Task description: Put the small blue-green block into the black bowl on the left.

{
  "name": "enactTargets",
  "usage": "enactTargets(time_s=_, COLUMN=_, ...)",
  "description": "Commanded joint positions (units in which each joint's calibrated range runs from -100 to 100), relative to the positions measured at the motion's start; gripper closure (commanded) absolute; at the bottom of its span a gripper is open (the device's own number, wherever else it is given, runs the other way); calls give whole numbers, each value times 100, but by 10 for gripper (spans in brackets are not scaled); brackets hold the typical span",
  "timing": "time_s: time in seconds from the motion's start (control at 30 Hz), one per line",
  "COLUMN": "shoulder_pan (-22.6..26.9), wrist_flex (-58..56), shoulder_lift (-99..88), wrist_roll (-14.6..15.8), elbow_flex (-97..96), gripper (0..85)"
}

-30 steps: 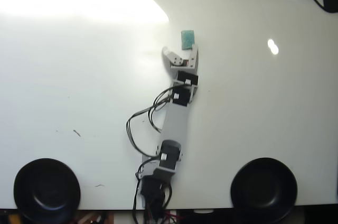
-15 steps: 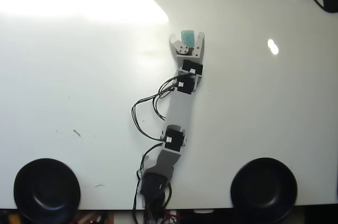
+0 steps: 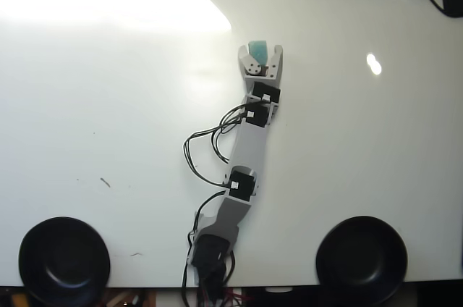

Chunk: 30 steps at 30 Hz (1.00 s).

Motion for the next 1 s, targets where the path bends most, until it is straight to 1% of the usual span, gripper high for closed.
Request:
enactTargets(time_s=0.0, shoulder_pan=-29, wrist_flex=385, shoulder_lift=-17, wrist_roll=-24, elbow_flex=165, gripper=503)
enactTargets(time_s=0.17, shoulder_pan=-83, wrist_flex=693, shoulder_lift=5, wrist_roll=-59, elbow_flex=-75, gripper=632)
enactTargets(time_s=0.33, shoulder_pan=-88, wrist_flex=750, shoulder_lift=-17, wrist_roll=-59, elbow_flex=-103, gripper=816)
enactTargets(time_s=0.5, shoulder_pan=-54, wrist_flex=766, shoulder_lift=-134, wrist_roll=-20, elbow_flex=-103, gripper=820)
enactTargets(time_s=0.63, shoulder_pan=63, wrist_flex=653, shoulder_lift=-563, wrist_roll=122, elbow_flex=-149, gripper=820)
enactTargets(time_s=0.73, shoulder_pan=220, wrist_flex=393, shoulder_lift=-991, wrist_roll=371, elbow_flex=-149, gripper=820)
enactTargets(time_s=0.97, shoulder_pan=596, wrist_flex=-247, shoulder_lift=-2105, wrist_roll=781, elbow_flex=-149, gripper=820)
